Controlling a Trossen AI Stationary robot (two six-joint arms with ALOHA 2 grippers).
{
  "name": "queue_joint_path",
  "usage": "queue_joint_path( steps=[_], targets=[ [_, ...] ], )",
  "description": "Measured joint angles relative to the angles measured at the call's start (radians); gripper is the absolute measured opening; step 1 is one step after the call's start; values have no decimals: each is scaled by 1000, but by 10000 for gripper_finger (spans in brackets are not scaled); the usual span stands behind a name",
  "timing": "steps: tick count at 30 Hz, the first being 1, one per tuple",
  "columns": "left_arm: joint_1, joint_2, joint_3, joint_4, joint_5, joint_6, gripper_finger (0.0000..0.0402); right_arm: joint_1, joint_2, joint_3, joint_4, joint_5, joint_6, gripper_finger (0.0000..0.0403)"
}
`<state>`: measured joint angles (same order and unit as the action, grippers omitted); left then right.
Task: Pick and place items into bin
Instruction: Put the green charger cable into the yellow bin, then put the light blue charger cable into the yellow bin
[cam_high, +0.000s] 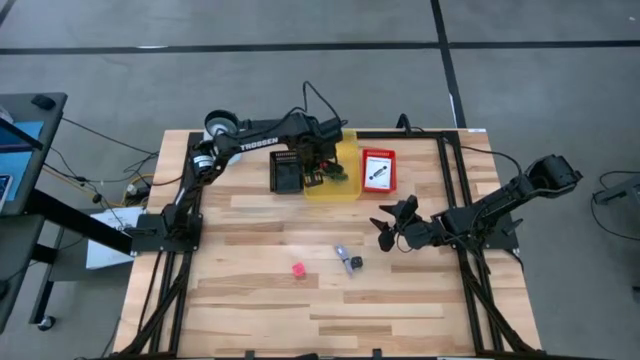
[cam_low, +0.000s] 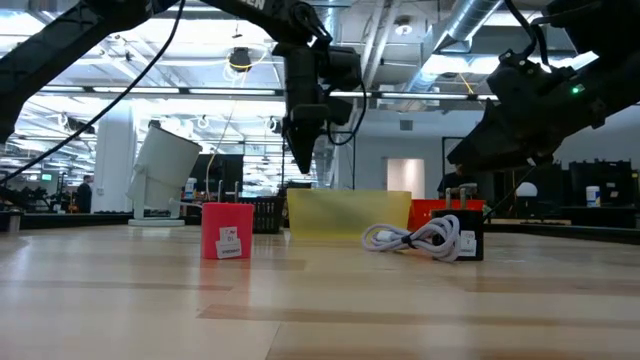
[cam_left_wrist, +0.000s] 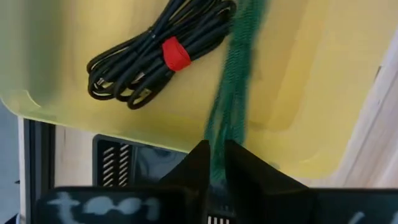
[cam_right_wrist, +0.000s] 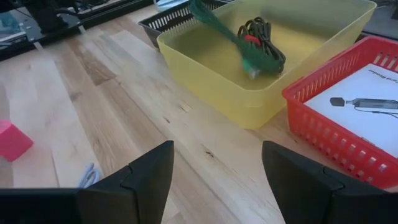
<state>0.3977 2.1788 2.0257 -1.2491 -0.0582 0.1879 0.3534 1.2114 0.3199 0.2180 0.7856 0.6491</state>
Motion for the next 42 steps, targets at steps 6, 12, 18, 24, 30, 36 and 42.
queue_joint_path(
  steps=[6, 12, 18, 24, 30, 36, 42],
  targets=[
    [0, 0, 10, 34, -4, 3, 40, 0, 0, 0, 0, 0, 0, 240],
    [0, 0, 36, 61, -8, 10, 40, 0, 0, 0, 0, 0, 5, 240],
    [-30, -1, 42, 46, 85, 182, 41, 0, 0, 0, 0, 1, 5, 240],
    [-114, -1, 42, 39, 305, 342, 41, 0, 0, 0, 0, 1, 5, 240],
    [-232, -1, 42, -40, 340, 555, 41, 0, 0, 0, 0, 0, 24, 240],
    [-279, -37, 41, -253, 366, 523, 41, 0, 0, 0, 12, 1, 116, 240],
    [-261, -140, 14, -228, 373, 167, 41, 0, 12, 0, 122, 12, 128, 240]
  ],
)
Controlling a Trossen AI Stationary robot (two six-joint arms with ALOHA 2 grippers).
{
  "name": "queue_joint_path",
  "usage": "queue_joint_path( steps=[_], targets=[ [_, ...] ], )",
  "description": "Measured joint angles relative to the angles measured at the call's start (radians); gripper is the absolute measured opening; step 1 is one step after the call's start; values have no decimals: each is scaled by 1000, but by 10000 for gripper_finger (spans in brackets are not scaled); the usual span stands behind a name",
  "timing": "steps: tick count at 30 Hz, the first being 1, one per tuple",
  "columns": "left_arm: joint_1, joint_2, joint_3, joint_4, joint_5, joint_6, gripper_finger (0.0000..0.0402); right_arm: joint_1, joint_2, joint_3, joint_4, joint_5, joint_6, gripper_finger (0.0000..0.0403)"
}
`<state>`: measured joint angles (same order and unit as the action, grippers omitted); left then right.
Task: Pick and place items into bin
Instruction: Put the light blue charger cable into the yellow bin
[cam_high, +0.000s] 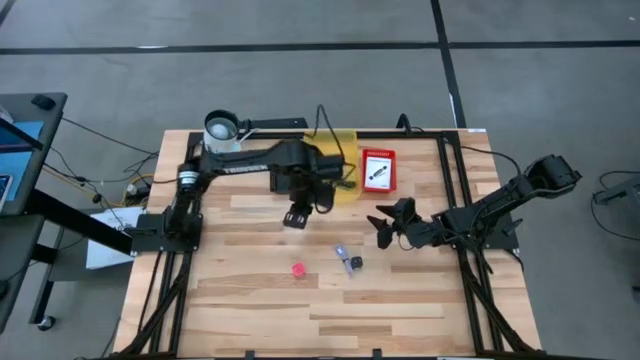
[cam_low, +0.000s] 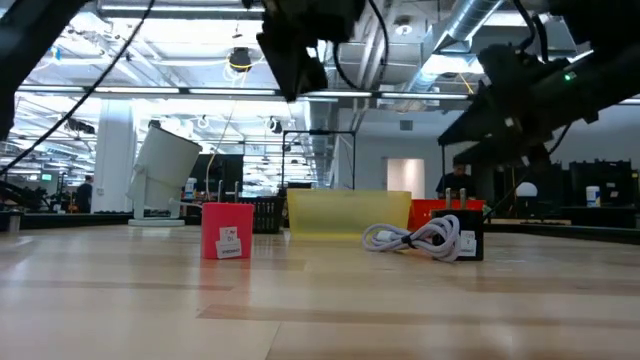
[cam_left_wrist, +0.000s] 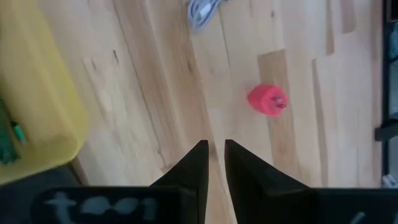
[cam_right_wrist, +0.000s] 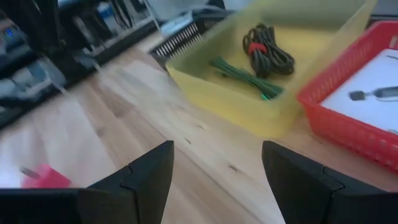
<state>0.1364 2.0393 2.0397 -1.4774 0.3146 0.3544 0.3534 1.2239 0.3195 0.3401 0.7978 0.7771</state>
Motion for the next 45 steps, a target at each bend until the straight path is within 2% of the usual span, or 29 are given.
queue_joint_path(
  steps=[4, 9, 16, 23, 26, 31, 35, 37, 41, 43, 45],
  targets=[
    [0, -115, -65, 52, 12, -16, 41, 0, 47, 0, 157, 12, -65, 240],
    [21, -323, -239, 267, 107, -55, 41, 0, 156, 0, 436, 12, -185, 240],
    [22, -661, -644, 747, 50, -174, 41, -2, 328, 4, 851, -2, -302, 240],
    [19, -954, -1004, 1161, 27, -255, 41, -18, 387, 72, 1060, -8, -532, 240],
    [19, -1060, -1106, 1241, -62, -265, 41, -50, 385, 109, 1066, -7, -568, 240],
    [20, -1208, -1219, 1251, -217, -274, 41, -88, 385, 140, 1064, -10, -568, 240],
    [20, -1281, -1286, 1256, -253, -317, 41, -121, 385, 165, 1067, -29, -568, 240],
    [20, -1305, -1309, 1249, -253, -339, 41, -147, 385, 176, 1065, -107, -572, 240],
    [19, -1321, -1326, 1179, -251, -366, 41, -219, 368, 224, 966, -468, -657, 240],
    [19, -1320, -1326, 1142, -249, -366, 41, -252, 338, 281, 806, -594, -661, 240],
    [19, -1320, -1326, 1106, -248, -373, 41, -281, 290, 347, 533, -631, -637, 240]
  ],
)
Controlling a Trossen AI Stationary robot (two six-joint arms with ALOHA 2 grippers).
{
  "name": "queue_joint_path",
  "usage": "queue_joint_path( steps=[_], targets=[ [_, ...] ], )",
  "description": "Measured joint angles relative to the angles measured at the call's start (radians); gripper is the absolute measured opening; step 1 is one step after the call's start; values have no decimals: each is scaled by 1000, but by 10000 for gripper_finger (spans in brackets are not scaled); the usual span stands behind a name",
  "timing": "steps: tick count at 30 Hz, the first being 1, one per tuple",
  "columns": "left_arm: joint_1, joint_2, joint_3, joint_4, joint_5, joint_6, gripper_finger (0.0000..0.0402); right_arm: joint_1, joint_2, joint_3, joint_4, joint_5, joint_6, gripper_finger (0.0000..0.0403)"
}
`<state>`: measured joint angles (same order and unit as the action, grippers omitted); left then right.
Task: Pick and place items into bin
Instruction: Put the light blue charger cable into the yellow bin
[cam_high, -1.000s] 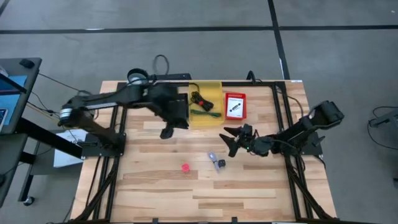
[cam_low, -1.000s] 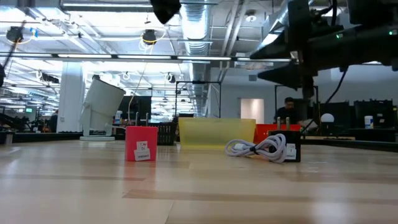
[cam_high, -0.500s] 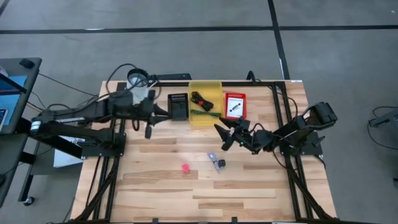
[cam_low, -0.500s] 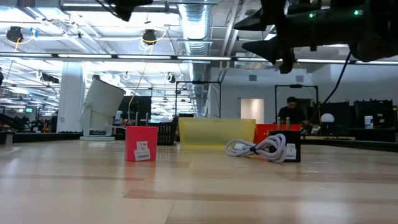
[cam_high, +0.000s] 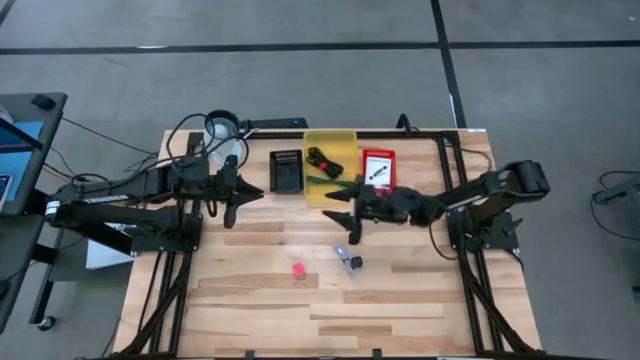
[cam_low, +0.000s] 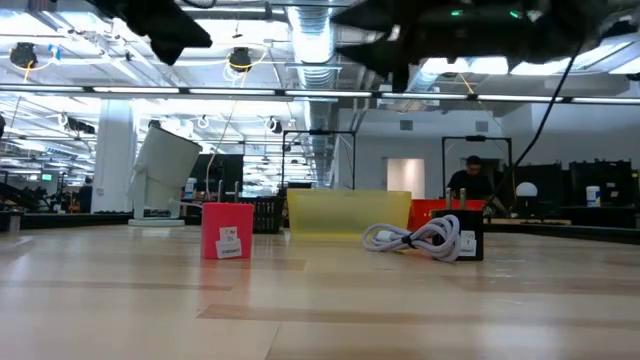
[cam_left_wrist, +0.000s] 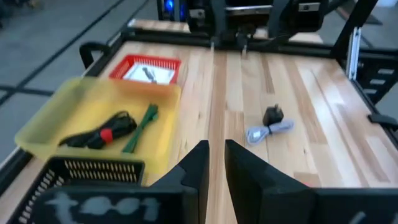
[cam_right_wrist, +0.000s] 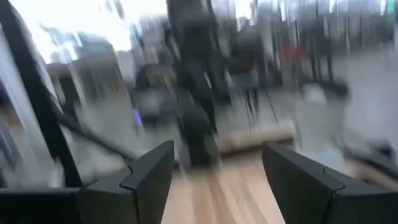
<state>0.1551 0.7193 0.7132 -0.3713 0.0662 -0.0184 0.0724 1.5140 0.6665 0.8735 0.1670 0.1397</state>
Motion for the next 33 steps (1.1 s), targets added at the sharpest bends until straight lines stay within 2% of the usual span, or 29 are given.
queue_joint_path(
  steps=[4, 6, 10, 14, 18, 23, 29, 33],
  targets=[
    [0, 8, 0, -35, 0, -2, 41, -44, -69, 183, -568, -5, 25, 240],
    [0, 7, 0, -44, 0, -6, 41, -53, -79, 259, -735, -4, 28, 240],
    [0, 8, 0, -72, -3, -30, 41, -44, -85, 352, -952, -26, 45, 240],
    [0, 7, 0, -91, -4, -12, 41, -13, -86, 370, -1054, -62, 71, 240],
    [0, 8, 0, -96, -5, 10, 41, 18, -87, 370, -1152, -34, 276, 240],
    [0, 7, 0, -95, -7, 11, 41, 56, -86, 369, -1276, -28, 416, 240],
    [0, 8, 0, -95, -8, 12, 41, 86, -43, 367, -1316, -40, 528, 240],
    [0, 8, 0, -100, -8, 13, 41, 86, 42, 369, -1314, -87, 567, 240]
  ],
)
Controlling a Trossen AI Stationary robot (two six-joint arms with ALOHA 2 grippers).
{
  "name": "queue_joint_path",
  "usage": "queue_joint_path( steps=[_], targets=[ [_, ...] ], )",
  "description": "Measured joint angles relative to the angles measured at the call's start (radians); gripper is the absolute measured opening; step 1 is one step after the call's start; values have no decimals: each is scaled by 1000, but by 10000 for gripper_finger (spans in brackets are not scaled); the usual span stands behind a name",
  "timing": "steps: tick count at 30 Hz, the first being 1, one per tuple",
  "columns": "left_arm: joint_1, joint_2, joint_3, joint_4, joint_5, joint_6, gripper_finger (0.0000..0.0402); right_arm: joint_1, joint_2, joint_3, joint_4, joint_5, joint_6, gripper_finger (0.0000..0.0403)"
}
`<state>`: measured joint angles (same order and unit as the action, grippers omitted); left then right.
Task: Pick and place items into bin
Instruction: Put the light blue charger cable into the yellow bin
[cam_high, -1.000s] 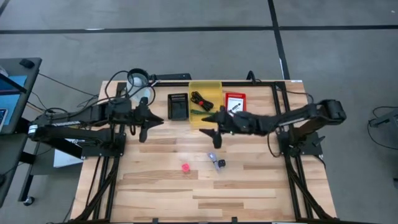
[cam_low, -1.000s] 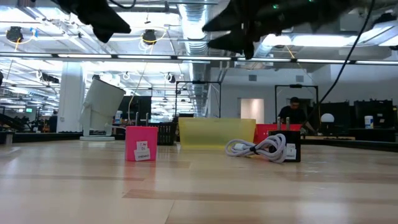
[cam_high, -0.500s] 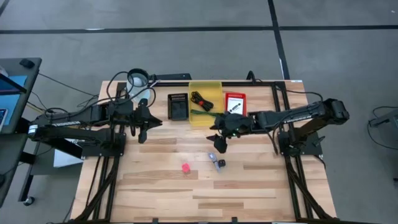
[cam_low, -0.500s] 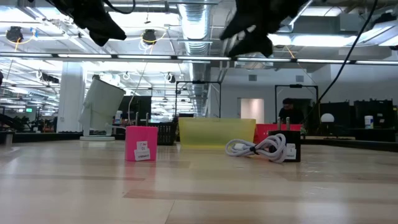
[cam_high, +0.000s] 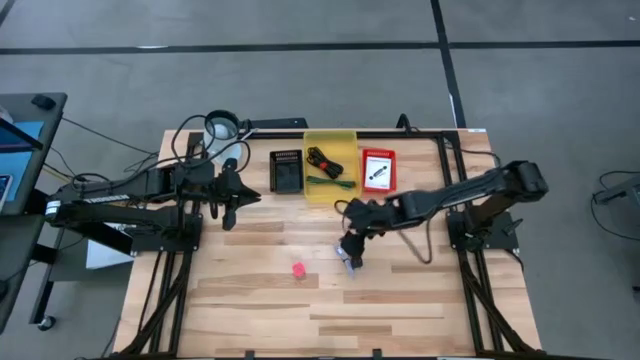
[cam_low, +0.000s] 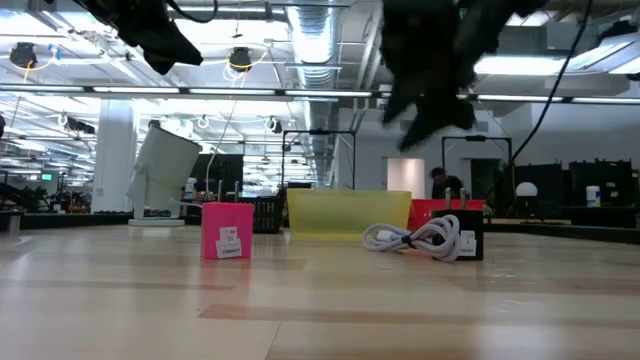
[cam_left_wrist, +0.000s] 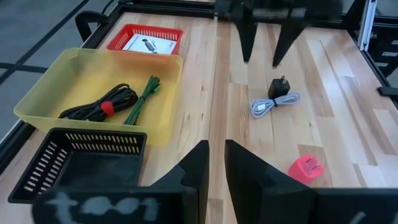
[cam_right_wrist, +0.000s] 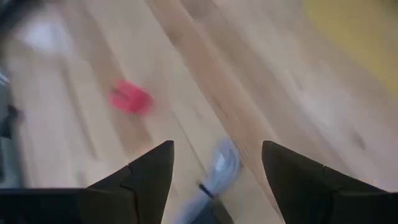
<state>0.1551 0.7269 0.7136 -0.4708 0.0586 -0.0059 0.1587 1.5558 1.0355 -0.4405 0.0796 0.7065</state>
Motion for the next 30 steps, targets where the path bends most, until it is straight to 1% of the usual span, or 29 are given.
queue_joint_path(
  steps=[4, 10, 17, 23, 30],
  targets=[
    [0, 1, 1, -19, 0, 3, 41, -12, 87, 36, -28, -50, 2, 240],
    [0, 1, 1, -19, 0, 3, 41, -23, 179, 133, -145, -55, -57, 240],
    [0, 1, 1, -19, 0, 3, 41, -16, 298, 226, -184, -92, -97, 240],
    [0, 1, 1, -20, 1, 3, 41, -15, 376, 258, -229, -107, -112, 240],
    [0, 1, 1, -35, 1, 3, 41, -15, 427, 264, -250, -134, -112, 240]
  ],
)
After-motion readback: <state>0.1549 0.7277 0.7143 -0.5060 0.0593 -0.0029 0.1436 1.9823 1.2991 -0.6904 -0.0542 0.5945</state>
